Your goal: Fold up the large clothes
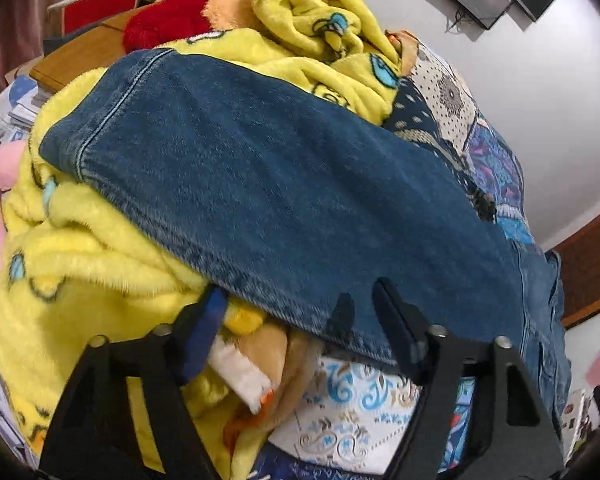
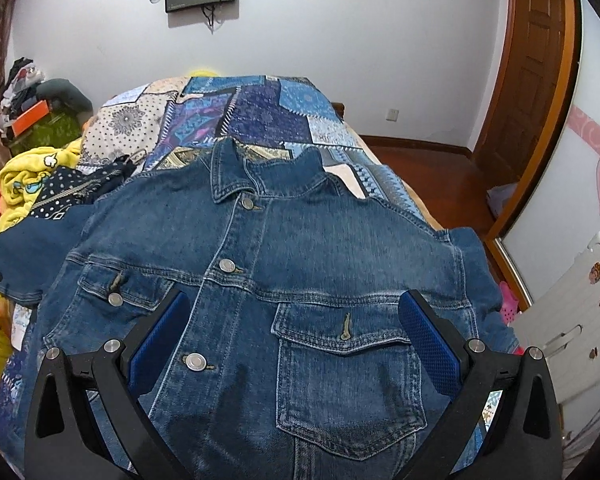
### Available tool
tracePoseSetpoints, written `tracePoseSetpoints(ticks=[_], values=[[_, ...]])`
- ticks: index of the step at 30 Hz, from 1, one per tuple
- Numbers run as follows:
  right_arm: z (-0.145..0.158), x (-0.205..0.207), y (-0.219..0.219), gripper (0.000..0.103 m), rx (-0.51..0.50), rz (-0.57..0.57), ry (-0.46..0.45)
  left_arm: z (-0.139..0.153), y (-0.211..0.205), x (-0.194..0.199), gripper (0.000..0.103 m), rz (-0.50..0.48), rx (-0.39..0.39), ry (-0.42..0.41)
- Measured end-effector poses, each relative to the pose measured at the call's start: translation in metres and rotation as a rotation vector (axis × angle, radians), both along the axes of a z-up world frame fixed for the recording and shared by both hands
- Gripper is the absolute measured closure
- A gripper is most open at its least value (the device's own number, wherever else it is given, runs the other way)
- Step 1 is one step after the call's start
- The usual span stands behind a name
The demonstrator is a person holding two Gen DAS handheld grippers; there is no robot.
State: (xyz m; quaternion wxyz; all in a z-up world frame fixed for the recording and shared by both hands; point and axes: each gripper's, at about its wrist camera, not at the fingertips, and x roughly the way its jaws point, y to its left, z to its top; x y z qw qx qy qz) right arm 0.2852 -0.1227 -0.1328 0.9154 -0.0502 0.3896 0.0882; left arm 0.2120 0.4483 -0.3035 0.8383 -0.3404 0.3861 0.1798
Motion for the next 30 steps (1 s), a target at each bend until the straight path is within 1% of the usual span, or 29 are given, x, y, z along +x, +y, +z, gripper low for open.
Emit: tracePoseSetpoints(ticks=[3,4,5,6,8,12,15,19,21,23,26,30], values=[[-0.003,0.003,0.000,0.000,0.005,-0.004,0.017,-0.005,0.010,0.005,0.040,0.023,-0.027,0.007],[-0.003,0.002,0.000,0.000,0.007,-0.006,0.020,-0.007,0.013,0.005,0.049,0.033,-0.023,0.016],[-0.003,0.002,0.000,0.000,0.008,-0.007,0.021,-0.008,0.015,0.006,0.063,0.050,-0.009,0.042],[-0.002,0.001,0.000,0.000,0.008,-0.006,0.021,-0.008,0.017,0.006,0.067,0.055,-0.004,0.058],[0.001,-0.001,0.001,0.000,0.004,-0.003,0.015,-0.002,0.016,0.002,0.078,0.057,0.006,0.055],[0.007,-0.006,0.000,0.000,-0.006,0.003,-0.007,0.026,0.007,-0.003,0.087,0.061,0.097,0.053],[0.010,-0.009,-0.003,0.000,0.016,0.008,-0.007,0.054,-0.002,0.000,0.091,0.059,0.178,0.049],[0.017,-0.017,-0.010,0.000,0.048,0.013,-0.016,0.108,-0.024,0.005,0.093,0.034,0.305,-0.022],[0.021,-0.020,-0.015,0.000,0.059,0.014,-0.028,0.136,-0.039,0.015,0.094,0.014,0.382,-0.048],[0.024,-0.022,-0.020,0.000,0.064,0.013,-0.036,0.160,-0.055,0.023,0.095,-0.008,0.434,-0.087],[0.028,-0.025,-0.027,0.000,0.077,0.014,-0.046,0.191,-0.081,0.042,0.096,-0.052,0.480,-0.146],[0.035,-0.030,-0.037,0.000,0.085,0.014,-0.074,0.231,-0.126,0.076,0.097,-0.137,0.480,-0.262]])
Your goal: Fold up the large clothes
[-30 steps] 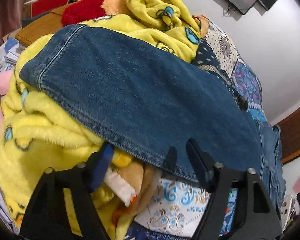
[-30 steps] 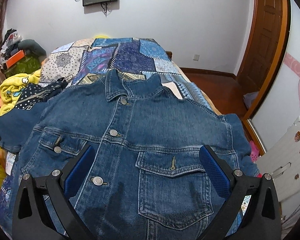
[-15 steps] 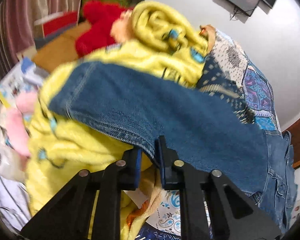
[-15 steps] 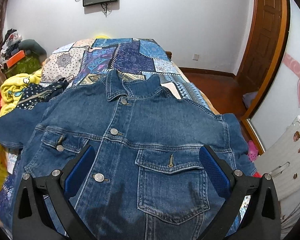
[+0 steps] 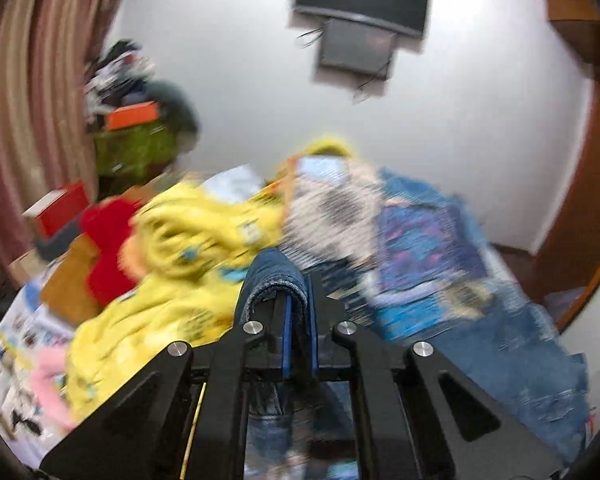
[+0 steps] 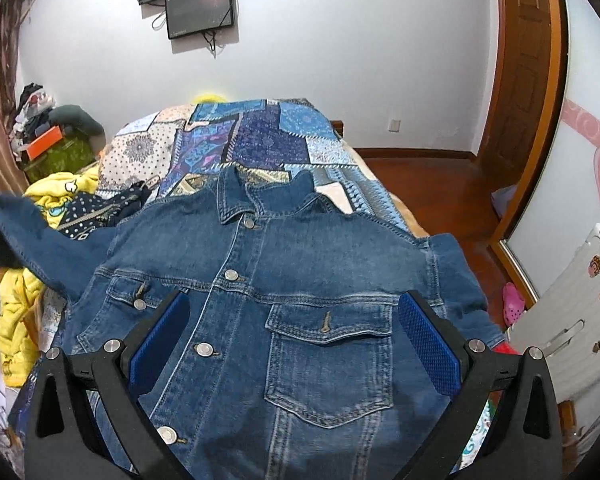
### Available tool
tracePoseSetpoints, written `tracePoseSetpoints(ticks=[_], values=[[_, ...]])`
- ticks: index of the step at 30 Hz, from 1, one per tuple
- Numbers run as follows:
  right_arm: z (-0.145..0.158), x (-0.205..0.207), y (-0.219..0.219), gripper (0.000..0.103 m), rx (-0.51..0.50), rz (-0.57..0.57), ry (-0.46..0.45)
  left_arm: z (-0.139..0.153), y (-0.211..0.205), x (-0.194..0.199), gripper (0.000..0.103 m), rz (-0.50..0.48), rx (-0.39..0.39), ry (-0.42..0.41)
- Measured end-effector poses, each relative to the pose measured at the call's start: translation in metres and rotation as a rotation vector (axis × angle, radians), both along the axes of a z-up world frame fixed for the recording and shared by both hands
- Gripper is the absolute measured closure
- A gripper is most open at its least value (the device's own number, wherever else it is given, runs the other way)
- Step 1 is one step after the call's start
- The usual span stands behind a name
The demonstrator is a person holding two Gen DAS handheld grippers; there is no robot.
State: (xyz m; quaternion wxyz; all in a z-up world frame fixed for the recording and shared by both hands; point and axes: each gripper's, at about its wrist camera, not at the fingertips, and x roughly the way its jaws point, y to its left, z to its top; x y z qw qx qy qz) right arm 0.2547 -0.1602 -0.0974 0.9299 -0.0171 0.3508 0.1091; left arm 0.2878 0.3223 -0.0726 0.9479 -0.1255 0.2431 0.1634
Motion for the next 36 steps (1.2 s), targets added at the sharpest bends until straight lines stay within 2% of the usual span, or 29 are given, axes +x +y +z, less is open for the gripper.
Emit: tracePoseSetpoints(ticks=[5,10,14,21,25,29,32,34,36], values=[[0.005,-0.005,-0.013,0.000,-0.003,-0.015,-0.026,0.026,-0.067,0.045,0.098,-0.147,-0.005,-0.060],[0.003,-0.004,-0.029,0.000,0.023,-0.041,-0.023,0.017,-0.137,0.081,0.098,-0.285,0.001,-0.039],[-0.004,-0.001,-0.041,0.000,0.058,-0.055,0.010,-0.010,-0.192,0.103,0.099,-0.398,-0.011,0.028],[-0.014,0.001,-0.053,0.000,0.089,-0.060,0.050,-0.089,-0.271,0.118,0.099,-0.552,-0.024,0.250],[-0.016,0.000,-0.056,0.000,0.086,-0.058,0.053,-0.127,-0.299,0.108,0.099,-0.609,-0.030,0.338],[-0.019,0.001,-0.059,0.000,0.086,-0.060,0.066,-0.145,-0.311,0.101,0.099,-0.637,-0.017,0.413],[-0.020,0.002,-0.060,0.000,0.094,-0.064,0.073,-0.152,-0.310,0.098,0.096,-0.658,-0.036,0.461],[-0.020,0.003,-0.060,0.000,0.100,-0.066,0.080,-0.153,-0.306,0.095,0.090,-0.669,-0.059,0.481],[-0.020,0.003,-0.060,0.000,0.104,-0.065,0.084,-0.150,-0.302,0.088,0.074,-0.685,-0.090,0.486]])
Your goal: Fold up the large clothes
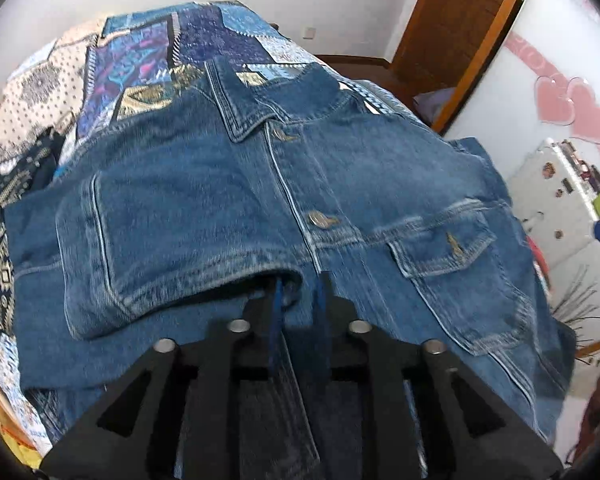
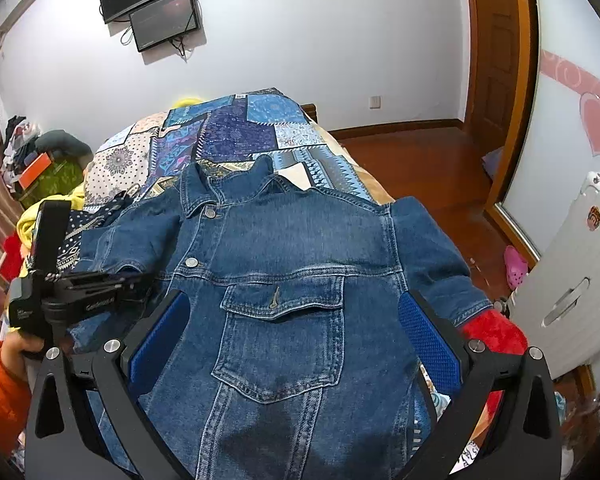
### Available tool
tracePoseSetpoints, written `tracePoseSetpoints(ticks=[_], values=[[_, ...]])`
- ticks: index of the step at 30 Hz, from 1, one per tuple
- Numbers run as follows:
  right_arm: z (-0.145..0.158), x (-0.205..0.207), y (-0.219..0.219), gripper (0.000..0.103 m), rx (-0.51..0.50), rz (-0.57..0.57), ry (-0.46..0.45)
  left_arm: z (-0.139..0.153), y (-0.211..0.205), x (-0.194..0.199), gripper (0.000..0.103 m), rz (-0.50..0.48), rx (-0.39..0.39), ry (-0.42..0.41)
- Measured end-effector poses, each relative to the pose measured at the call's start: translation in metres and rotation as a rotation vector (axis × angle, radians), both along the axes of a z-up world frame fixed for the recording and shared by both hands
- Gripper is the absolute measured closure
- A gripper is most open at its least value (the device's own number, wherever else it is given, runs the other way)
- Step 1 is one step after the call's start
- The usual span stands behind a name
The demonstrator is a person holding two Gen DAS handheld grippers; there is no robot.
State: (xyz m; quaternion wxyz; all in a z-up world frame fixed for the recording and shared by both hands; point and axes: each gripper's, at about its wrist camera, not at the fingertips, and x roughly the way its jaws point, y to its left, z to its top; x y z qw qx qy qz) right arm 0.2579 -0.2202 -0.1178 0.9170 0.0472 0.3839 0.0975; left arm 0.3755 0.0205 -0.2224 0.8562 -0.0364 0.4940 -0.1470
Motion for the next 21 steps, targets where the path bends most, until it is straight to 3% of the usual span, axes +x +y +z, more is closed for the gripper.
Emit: tracePoseSetpoints(ticks=[2,6,13,17,21], values=[[0.001,0.000,0.000,0.000,0.004,0.002,0.001,0.006,0.006,-0.009,0.058,0.002,-0.008,-0.006],[0.002,0.000,0.002,0.000,-0.004,0.008,-0.003,0.024,0.028,-0.021,0.047,0.020,-0.035,-0.020],[0.002,0.000,0.006,0.000,-0.008,0.008,-0.004,0.039,0.104,-0.023,0.043,0.194,-0.136,-0.011],[0.002,0.001,0.008,0.000,-0.011,0.012,-0.002,0.021,0.136,-0.019,0.043,0.260,-0.226,0.061],[0.002,0.000,0.010,0.000,-0.032,0.009,-0.006,-0.006,0.149,-0.015,0.043,0.276,-0.384,0.156]])
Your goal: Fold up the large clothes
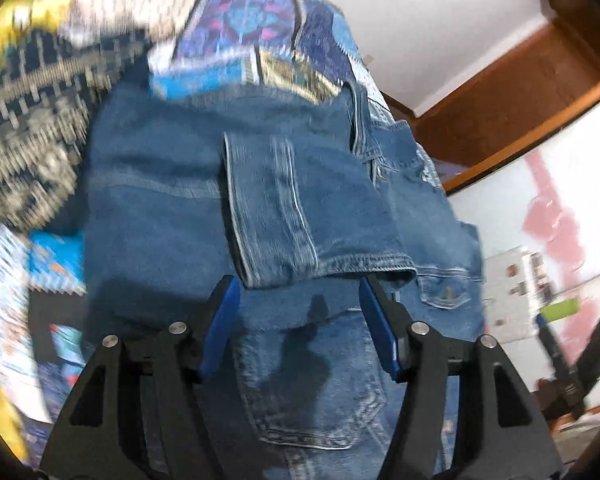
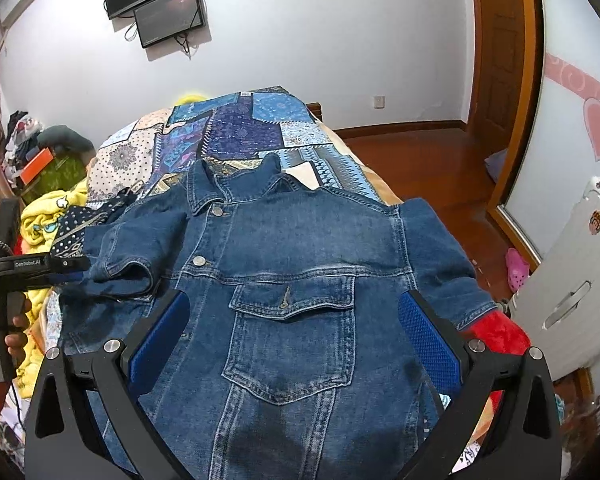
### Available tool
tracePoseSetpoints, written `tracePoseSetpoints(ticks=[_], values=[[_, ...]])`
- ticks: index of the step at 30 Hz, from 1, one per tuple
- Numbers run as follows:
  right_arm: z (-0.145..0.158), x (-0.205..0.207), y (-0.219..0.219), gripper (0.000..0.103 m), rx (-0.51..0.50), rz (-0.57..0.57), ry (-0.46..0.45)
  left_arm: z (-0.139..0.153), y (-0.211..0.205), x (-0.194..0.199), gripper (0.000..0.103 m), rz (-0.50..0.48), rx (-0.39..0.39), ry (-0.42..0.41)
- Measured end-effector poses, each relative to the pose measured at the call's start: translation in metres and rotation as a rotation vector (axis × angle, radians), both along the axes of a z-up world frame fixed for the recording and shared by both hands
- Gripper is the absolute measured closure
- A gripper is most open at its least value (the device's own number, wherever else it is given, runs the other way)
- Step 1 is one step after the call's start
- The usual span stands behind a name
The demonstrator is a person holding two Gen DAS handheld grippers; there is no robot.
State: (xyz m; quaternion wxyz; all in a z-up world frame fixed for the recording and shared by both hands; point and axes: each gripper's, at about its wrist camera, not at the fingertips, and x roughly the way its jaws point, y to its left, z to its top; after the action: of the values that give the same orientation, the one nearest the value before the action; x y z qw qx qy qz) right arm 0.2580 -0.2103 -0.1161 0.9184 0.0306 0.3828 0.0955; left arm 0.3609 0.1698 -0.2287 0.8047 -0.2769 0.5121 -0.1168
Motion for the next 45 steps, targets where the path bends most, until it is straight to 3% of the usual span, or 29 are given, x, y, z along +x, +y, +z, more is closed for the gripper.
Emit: tracePoseSetpoints(ticks=[8,11,15,18,22,26,30,35,40,45], values=[[-0.002,0.000,-0.001,0.000,-0.004,-0.004,0.008,-0.032,0.008,0.014,0.043,0.077,-0.226,0.044],[-0.003,0.000,-0.003,0.000,-0.008,-0.006,0.009,-0.035,0.014,0.020,0.047,0.135,-0.241,0.034],[-0.005,-0.001,-0.005,0.000,-0.002,-0.009,0.012,-0.028,0.011,0.029,0.079,0.184,-0.081,0.015],[-0.006,-0.002,-0.009,0.000,-0.002,-0.011,0.010,-0.012,-0.004,0.032,0.084,0.186,0.058,-0.028],[-0.006,-0.002,-0.017,0.000,-0.016,-0.026,-0.001,0.032,-0.040,0.037,0.090,0.131,0.221,-0.155],[-0.007,0.001,-0.030,0.000,-0.007,-0.050,-0.002,0.080,-0.083,0.048,0.092,0.052,0.272,-0.289],[-0.010,0.004,-0.046,0.000,0.016,-0.078,0.011,0.102,-0.133,0.065,0.094,-0.044,0.290,-0.344],[-0.017,0.005,-0.066,0.000,-0.004,-0.119,0.025,0.087,-0.201,0.086,0.094,-0.193,0.341,-0.323],[-0.026,0.004,-0.085,0.000,-0.014,-0.161,0.054,0.049,-0.255,0.090,0.093,-0.338,0.389,-0.207],[-0.042,0.004,-0.104,0.000,-0.028,-0.190,0.106,0.025,-0.283,0.082,0.091,-0.449,0.372,-0.118]])
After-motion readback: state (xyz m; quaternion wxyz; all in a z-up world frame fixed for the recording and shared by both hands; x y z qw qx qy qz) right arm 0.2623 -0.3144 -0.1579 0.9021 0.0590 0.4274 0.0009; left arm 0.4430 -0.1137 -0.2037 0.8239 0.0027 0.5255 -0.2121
